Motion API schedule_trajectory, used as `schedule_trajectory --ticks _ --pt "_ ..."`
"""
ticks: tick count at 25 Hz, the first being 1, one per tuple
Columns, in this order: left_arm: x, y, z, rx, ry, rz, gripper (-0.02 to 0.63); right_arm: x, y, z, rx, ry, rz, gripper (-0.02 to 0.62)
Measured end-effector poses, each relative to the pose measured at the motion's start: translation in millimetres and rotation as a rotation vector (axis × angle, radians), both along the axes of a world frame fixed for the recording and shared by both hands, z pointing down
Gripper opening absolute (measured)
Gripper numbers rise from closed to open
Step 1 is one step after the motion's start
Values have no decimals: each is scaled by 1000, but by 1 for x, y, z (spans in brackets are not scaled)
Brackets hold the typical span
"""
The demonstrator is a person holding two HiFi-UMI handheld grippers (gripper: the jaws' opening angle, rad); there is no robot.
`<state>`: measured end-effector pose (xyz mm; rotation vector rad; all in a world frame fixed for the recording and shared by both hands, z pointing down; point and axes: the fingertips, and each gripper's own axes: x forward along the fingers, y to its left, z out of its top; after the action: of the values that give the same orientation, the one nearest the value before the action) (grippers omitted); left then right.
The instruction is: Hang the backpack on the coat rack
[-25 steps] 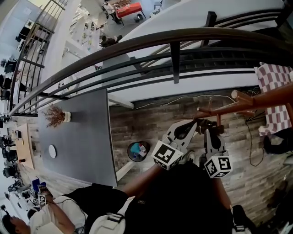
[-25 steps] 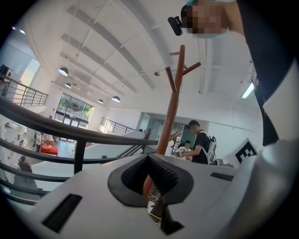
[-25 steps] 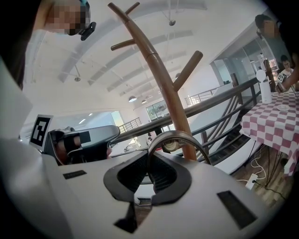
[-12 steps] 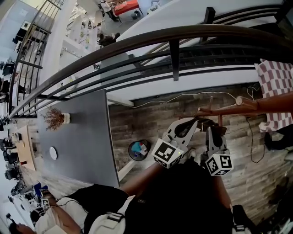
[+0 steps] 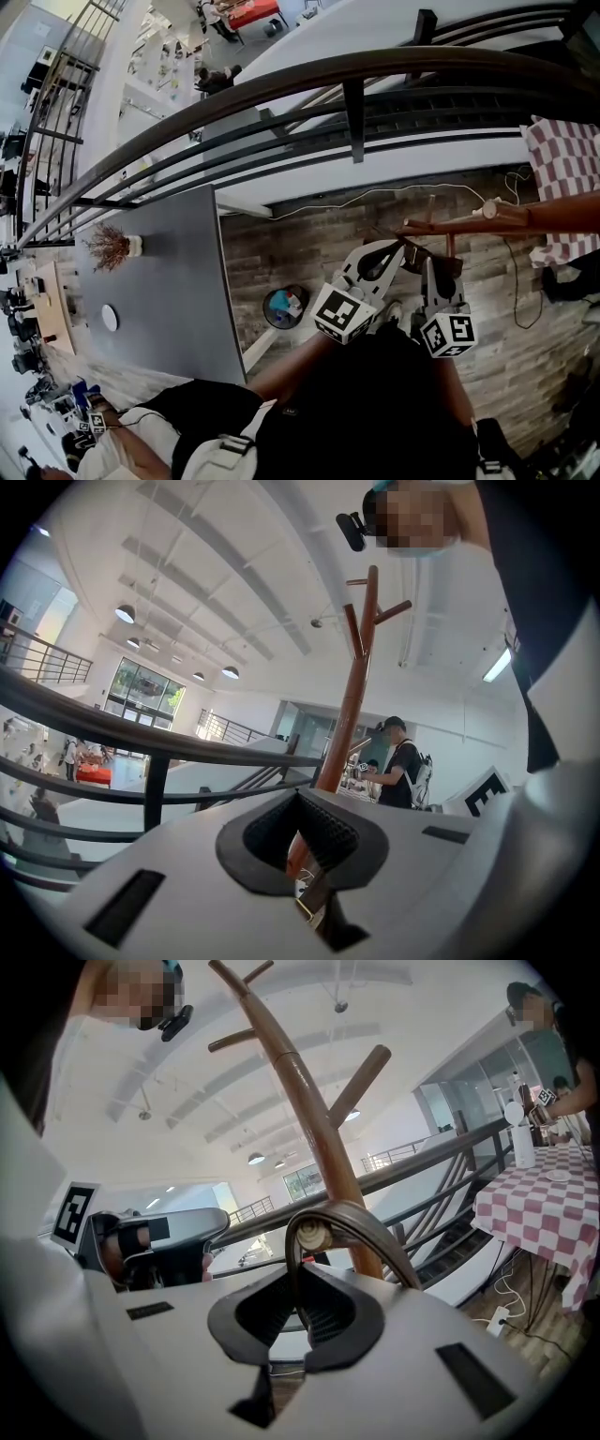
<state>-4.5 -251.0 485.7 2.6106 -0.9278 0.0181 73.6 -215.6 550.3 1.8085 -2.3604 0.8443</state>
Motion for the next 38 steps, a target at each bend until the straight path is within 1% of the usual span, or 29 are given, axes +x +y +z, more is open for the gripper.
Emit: schedule_trajectory --ticks 9,25,32,38 --pt "8 3 2 -2 1 12 8 5 6 2 8 -16 7 28" --pt "7 13 10 -24 -13 -17 8 6 13 16 -9 -1 -16 29" --pt "8 15 10 -30 -16 -23 8 3 12 7 27 -10 -52 38" --pt "9 16 12 -30 -15 -33 8 2 13 9 29 -5 -60 38"
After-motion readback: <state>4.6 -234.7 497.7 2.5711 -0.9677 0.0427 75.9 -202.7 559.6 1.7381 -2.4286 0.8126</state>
